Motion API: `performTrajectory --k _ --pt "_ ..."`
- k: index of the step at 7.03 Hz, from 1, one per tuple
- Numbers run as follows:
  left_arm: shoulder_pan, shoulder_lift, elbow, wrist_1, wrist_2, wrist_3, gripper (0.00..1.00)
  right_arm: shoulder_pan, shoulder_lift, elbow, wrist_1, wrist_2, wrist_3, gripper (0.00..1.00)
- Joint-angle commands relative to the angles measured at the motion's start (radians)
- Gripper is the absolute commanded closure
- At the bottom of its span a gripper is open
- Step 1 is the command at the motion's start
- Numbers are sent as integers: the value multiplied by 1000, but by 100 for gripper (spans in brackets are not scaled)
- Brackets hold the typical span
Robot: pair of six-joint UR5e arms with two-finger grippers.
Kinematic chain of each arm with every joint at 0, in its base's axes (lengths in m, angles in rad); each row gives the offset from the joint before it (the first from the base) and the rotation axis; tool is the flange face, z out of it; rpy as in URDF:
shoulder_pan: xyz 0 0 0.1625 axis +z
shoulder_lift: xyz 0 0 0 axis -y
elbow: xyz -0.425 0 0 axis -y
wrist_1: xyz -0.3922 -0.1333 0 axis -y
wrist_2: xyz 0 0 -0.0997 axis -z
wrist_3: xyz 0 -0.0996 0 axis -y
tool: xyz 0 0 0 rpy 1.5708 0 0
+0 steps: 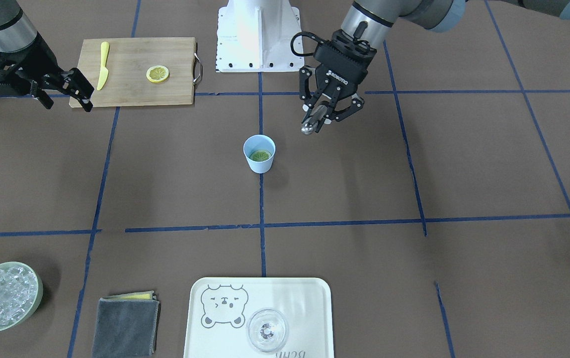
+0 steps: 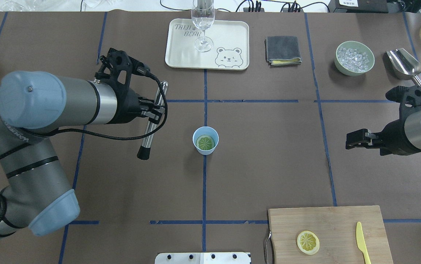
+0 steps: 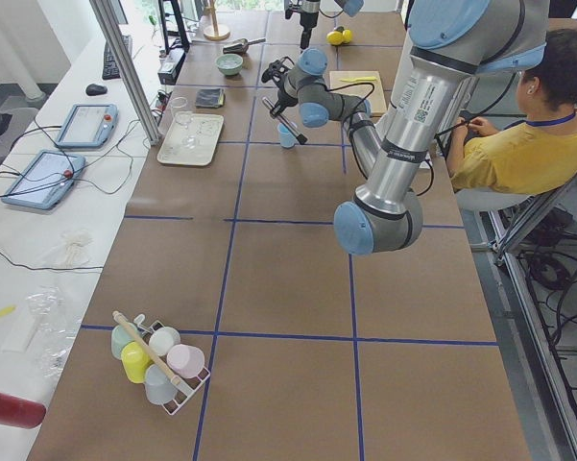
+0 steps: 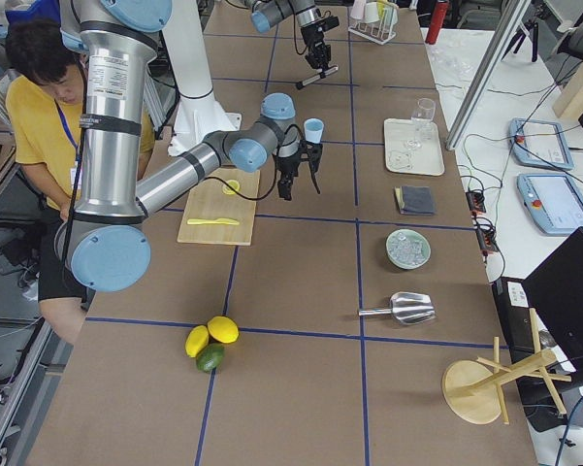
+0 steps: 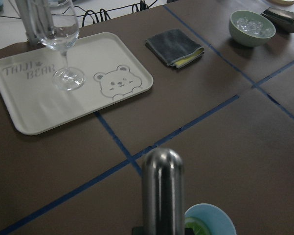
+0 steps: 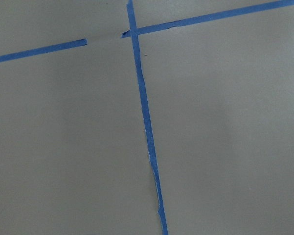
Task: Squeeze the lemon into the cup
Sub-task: 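Set the muddler upright back on the table and open the left gripper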
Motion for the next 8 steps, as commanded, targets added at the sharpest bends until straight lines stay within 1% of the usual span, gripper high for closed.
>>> performTrajectory --k 1,2,3,4,5,6,8 --pt "-79 202 -30 6 -47 -121 100 0 -9 1 0 0 0 0" --pt "-111 266 -18 7 -121 -124 100 0 -9 1 0 0 0 0" --pt "-188 290 49 12 -210 -129 100 0 -11 1 0 0 0 0" --pt "-223 395 89 -9 -262 -39 100 0 -13 1 0 0 0 0" --pt "-253 440 101 0 -296 85 100 0 -13 3 2 0 0 0" --pt "-265 443 146 21 -425 87 100 0 -13 4 0 0 0 0" --pt "-261 418 251 24 -444 74 100 0 -13 3 2 0 0 0"
